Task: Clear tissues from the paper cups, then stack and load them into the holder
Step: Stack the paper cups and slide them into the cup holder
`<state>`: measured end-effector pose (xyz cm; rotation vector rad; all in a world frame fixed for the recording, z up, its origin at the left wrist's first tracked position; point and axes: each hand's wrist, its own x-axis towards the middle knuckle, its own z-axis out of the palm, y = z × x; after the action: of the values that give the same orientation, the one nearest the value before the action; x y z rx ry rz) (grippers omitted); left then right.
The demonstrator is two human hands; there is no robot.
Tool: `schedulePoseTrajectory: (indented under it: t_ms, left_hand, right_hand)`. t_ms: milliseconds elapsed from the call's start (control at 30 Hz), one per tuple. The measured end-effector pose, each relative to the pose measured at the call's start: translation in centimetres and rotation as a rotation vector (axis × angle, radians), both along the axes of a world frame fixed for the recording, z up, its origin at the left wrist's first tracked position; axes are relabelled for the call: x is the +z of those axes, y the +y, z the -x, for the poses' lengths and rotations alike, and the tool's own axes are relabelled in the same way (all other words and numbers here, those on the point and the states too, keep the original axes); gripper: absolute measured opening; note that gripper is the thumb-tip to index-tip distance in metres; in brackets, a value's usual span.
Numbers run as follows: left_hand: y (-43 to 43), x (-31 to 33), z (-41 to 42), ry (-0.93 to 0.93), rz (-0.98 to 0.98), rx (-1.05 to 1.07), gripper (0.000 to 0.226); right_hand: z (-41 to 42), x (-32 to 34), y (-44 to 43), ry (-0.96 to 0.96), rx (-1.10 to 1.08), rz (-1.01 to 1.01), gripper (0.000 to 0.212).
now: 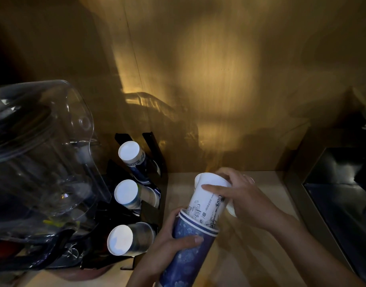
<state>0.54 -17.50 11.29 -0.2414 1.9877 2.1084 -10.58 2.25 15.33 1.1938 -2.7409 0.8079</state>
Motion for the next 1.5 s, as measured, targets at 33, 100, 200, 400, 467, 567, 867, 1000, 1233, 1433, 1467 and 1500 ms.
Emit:
schedulePoseTrajectory:
  t_ms: [33,100,200,400,467,567,867,1000,1233,1433,1467,1500]
  left_hand:
    - [-0.1,-0.1,-0.1,-0.008,-0.009,0.006,0.075]
    - [0.0,-0.2,-0.1,-0.016,-0.023,0.0,0.073]
    - [0.2,-0.1,-0.1,-0.013,-0.021,-0.017,0.07]
    - [-0.4,-0.3,-0.5,0.018,-0.002,0.06,0.079]
    - [-0.4,-0.5,-0.7,0.029,0.026,0.079,0.084]
    - [-0.3,-1.0,-0.8,0.046,0.062,0.113,0.086]
    - [-1.1,-1.9,-1.7,0.076,0.077,0.19,0.089]
    - [-1.5,-2.4,-2.0,0.083,0.102,0.197,0.089]
    - [-1.5,-3.0,-1.5,0.019,0.067,0.195,0.088]
    - [-0.6,-3.2,-0.7,0.038,0.054,0.198,0.083]
    - [-0.4,-3.3,-0.5,0.039,0.05,0.195,0.088]
    - [-0.3,-3.4,-0.3,0.039,0.046,0.2,0.091]
  right_hand:
    - [0.0,-0.7,-0.2,0.147,0.002,-0.116,0.074]
    - [-0.7,-1.5,-0.7,0.408,0.007,-0.282,0.087]
    - [-1.5,-2.4,-1.9,0.488,0.038,-0.338,0.076]
    - [-0.2,-3.7,-0.7,0.408,-0.113,-0.111,0.088]
    - [0.4,-3.9,-0.4,0.183,-0.217,0.116,0.08]
    - [1.3,-3.8,-0.2,-0.182,-0.395,0.46,0.079]
    - [3.7,-3.4,-1.9,-0.409,-0.446,0.762,0.075]
    - [4.7,-3.6,-1.4,-0.36,-0.524,0.792,0.075]
    - [6.4,-4.3,1.7,-0.237,-0.728,0.782,0.078]
    - [6.6,-6.8,2.8,-0.291,-0.783,0.484,0.097]
    - [6.4,-7.3,3.0,-0.322,-0.8,0.432,0.103]
    - [6.1,-7.7,3.2,-0.333,-0.817,0.403,0.105]
